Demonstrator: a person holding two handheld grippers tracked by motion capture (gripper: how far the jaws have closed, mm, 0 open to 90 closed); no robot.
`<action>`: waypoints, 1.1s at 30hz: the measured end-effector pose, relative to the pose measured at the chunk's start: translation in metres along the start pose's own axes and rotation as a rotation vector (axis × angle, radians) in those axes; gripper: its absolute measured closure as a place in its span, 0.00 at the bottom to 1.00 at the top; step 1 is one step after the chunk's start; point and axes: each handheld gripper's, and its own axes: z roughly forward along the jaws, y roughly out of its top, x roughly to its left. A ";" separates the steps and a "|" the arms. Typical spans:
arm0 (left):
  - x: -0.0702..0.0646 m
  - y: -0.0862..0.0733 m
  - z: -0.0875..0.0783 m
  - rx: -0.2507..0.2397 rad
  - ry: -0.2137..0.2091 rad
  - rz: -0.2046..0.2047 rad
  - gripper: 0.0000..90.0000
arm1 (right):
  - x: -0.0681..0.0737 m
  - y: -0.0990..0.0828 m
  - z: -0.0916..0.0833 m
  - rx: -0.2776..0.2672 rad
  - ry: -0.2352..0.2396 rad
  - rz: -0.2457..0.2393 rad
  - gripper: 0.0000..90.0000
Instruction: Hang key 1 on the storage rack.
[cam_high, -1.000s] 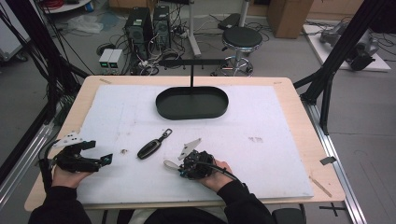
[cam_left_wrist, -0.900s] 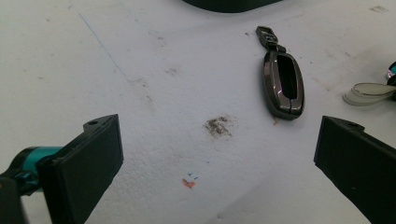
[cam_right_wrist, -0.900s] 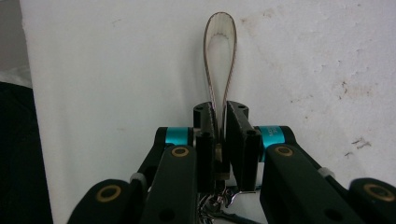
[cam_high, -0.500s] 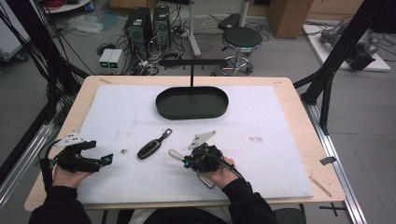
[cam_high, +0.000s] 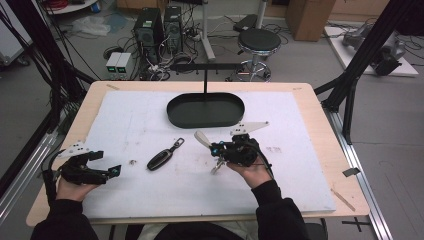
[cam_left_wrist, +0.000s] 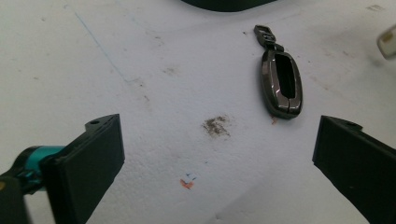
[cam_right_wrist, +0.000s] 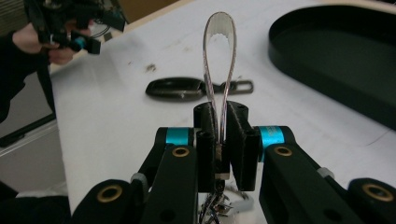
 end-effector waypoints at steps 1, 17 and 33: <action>0.000 0.000 0.000 -0.001 0.001 0.002 0.04 | -0.004 0.009 -0.003 -0.017 -0.014 -0.002 0.92; 0.003 0.000 -0.001 -0.015 -0.005 -0.008 0.04 | -0.024 0.067 -0.006 -0.108 -0.053 -0.008 0.92; 0.004 0.000 -0.002 -0.021 -0.005 -0.009 0.04 | -0.034 0.103 0.002 -0.108 -0.093 -0.028 0.92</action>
